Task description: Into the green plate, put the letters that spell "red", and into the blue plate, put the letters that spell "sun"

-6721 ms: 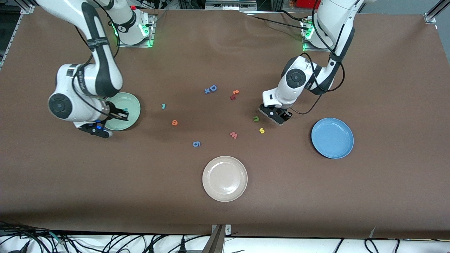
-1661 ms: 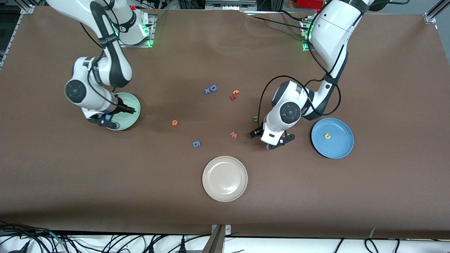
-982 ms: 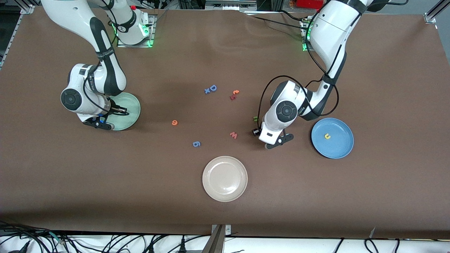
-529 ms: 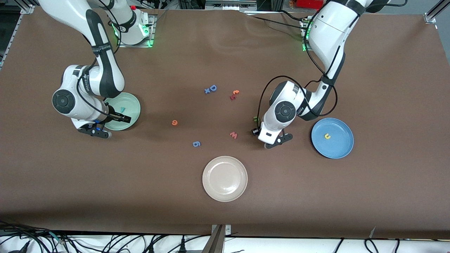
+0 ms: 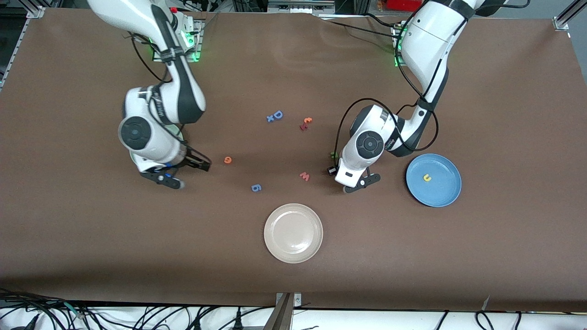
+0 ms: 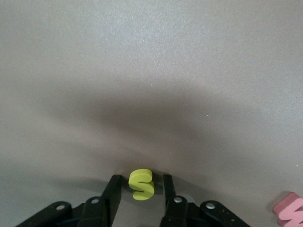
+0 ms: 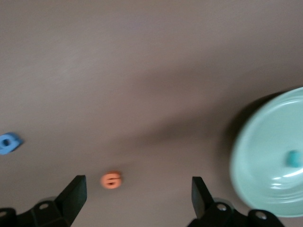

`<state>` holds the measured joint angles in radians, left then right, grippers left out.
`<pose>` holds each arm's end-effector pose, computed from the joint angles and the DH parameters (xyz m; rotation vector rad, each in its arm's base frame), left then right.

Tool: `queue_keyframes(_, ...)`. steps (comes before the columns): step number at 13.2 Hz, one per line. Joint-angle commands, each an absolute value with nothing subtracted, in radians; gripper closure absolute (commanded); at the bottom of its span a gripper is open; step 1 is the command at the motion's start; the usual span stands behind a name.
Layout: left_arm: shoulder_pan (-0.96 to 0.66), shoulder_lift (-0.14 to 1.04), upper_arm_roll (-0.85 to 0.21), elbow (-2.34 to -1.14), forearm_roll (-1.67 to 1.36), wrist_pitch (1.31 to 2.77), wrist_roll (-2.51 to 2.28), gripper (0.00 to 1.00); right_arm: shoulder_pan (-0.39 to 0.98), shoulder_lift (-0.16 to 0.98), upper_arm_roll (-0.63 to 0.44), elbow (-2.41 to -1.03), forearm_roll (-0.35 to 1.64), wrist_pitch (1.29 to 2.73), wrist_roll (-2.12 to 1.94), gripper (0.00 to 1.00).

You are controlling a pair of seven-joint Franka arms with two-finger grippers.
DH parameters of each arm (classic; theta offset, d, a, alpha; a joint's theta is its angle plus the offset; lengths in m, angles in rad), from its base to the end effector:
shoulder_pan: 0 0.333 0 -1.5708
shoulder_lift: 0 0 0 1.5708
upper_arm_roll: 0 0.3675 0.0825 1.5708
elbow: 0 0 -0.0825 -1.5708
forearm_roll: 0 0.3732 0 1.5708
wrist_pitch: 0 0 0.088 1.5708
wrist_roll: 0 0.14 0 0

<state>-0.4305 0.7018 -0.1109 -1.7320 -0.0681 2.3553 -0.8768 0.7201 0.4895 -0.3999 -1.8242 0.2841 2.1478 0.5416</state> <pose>0.5878 -0.3478 0.1867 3.0293 0.6279 -0.2088 0.5969 0.2403 0.2948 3.0744 -0.5600 -0.1920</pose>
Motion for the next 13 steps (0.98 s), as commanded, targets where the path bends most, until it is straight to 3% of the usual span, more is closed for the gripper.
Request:
queue_keyframes(1,-0.437,0.716,-0.101,-1.715,-0.015,2.352,-0.897,0.76,0.721,0.567,-0.364,-1.773,0.337,2.186,0.558,0.02)
queue_keyframes(13,-0.402,0.703,-0.101,-1.7,-0.015,2.306,-0.784,0.92,0.779,0.649,-0.331,-1.841,0.357,2.278,0.594,0.02)
